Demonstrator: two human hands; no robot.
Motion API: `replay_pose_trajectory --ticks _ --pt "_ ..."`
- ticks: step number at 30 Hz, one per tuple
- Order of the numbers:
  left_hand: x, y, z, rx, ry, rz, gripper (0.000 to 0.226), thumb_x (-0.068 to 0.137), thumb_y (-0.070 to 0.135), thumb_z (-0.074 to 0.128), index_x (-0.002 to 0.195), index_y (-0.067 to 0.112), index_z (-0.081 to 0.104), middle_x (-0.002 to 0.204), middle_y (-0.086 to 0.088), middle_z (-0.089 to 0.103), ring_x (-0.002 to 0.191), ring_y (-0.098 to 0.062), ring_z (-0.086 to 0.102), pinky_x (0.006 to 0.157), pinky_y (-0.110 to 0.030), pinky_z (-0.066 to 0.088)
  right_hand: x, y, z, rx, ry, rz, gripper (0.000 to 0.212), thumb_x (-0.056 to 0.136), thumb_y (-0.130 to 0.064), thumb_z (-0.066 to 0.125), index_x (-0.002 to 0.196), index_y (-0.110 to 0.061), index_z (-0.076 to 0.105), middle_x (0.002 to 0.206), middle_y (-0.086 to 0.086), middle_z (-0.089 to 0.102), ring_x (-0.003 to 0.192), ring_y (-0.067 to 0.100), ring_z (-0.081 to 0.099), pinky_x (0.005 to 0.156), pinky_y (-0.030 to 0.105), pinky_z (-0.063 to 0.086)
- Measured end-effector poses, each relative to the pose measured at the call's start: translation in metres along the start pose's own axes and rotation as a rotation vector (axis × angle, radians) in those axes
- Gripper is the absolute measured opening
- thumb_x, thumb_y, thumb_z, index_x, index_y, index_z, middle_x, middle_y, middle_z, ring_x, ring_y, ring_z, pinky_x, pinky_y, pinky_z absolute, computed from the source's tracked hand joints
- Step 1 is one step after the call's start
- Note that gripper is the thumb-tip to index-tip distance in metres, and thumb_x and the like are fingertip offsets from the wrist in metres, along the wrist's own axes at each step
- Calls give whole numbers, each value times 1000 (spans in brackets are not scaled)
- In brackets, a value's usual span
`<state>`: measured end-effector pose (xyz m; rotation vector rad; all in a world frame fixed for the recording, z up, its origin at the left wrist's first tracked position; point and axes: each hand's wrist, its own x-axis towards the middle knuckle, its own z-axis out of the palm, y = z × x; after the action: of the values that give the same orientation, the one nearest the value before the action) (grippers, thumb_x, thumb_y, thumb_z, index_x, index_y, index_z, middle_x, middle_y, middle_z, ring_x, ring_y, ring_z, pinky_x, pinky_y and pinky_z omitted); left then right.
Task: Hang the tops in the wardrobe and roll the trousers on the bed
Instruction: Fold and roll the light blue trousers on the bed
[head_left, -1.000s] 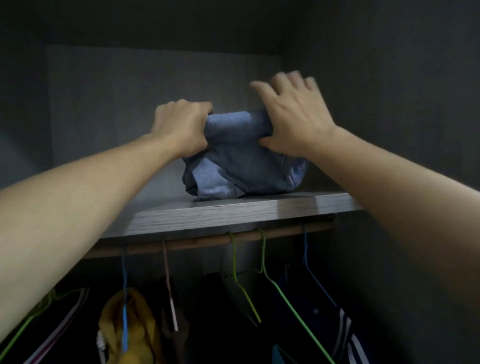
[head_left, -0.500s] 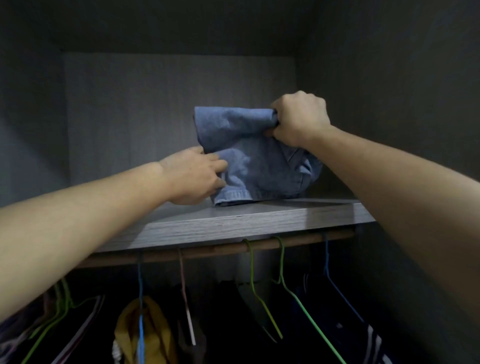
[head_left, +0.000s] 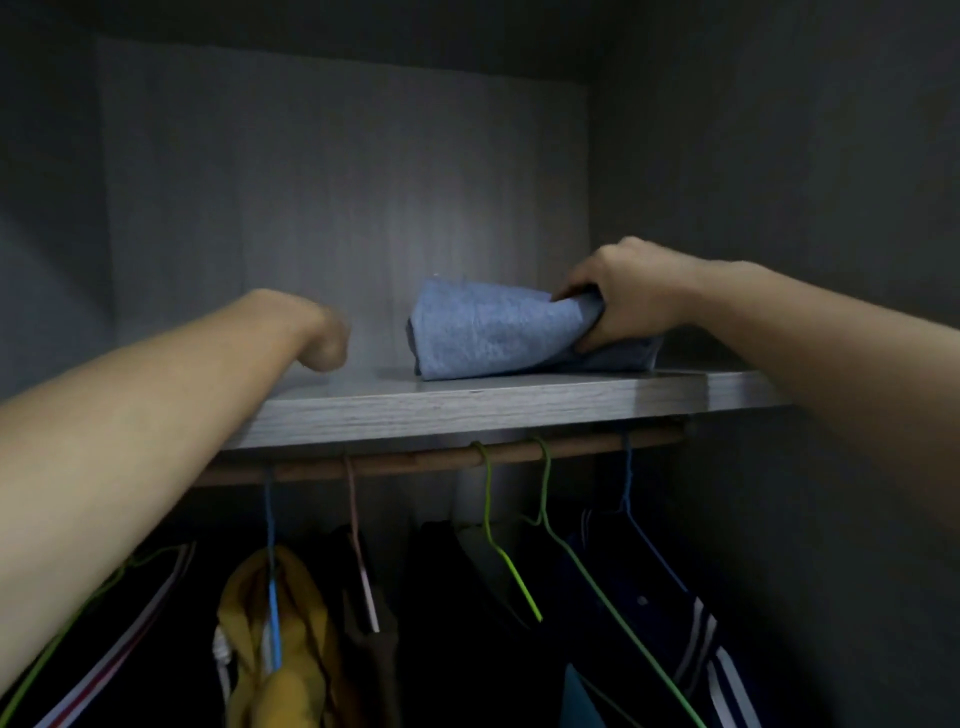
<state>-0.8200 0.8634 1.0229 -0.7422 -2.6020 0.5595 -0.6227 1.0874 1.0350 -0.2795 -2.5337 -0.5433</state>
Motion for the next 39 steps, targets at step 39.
replay_pose_trajectory --ticks 39 --pt "-26 73 -36 -227 796 124 59 101 51 27 154 24 23 163 -13 12 148 -35 16 113 -57 24 -60 33 23 -201 251 376 59 91 -31 56 147 -21 39 154 19 31 133 42 40 104 52 39"
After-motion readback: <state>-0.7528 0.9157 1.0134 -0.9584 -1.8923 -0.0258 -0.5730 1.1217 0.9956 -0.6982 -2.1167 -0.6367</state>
